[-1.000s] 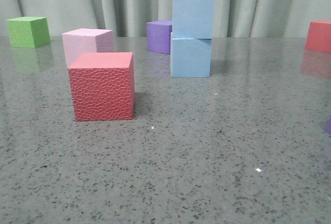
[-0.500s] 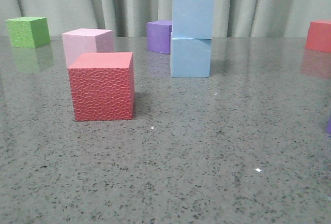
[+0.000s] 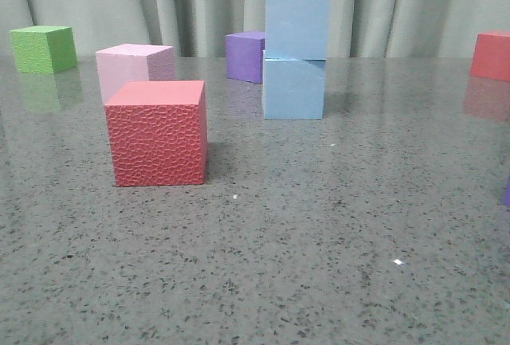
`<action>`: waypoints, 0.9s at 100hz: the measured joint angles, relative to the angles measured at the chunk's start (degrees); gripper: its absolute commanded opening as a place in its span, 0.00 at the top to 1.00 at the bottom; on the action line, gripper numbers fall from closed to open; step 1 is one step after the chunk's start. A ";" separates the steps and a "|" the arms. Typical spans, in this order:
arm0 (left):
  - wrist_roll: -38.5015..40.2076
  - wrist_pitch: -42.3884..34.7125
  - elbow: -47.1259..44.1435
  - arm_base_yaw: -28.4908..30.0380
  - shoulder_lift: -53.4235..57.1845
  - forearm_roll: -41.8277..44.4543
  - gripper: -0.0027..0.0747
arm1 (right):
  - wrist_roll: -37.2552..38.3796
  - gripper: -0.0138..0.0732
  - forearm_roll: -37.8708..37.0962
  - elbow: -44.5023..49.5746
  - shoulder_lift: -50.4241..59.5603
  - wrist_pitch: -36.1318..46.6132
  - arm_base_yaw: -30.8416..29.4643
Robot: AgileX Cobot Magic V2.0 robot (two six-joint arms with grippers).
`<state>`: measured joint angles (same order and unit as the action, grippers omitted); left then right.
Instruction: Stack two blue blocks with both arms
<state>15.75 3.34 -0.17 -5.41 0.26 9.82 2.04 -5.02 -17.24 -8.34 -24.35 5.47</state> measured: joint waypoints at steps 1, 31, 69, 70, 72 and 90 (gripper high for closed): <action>0.00 0.00 0.00 0.00 0.00 0.00 0.99 | -0.13 0.92 0.28 0.21 0.32 0.21 -0.02; 0.00 0.00 0.00 0.00 0.00 0.00 0.99 | -0.93 0.92 2.77 8.05 8.12 5.70 -1.04; 0.00 -0.08 0.00 0.00 0.00 0.00 0.99 | -0.98 0.92 3.97 15.37 8.93 11.73 -1.34; 0.00 -0.08 0.00 0.00 0.00 0.00 0.99 | -0.98 0.92 3.97 15.57 8.93 12.01 -1.34; 0.00 -0.08 0.00 0.00 0.00 0.00 0.99 | -0.98 0.92 3.97 15.86 8.93 12.41 -1.34; 0.00 -0.08 0.00 0.00 0.00 0.00 0.99 | -0.98 0.92 3.97 17.68 8.93 15.40 -1.34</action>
<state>15.75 3.25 -0.17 -5.41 0.26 9.82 1.06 -1.05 0.43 0.58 -8.95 4.13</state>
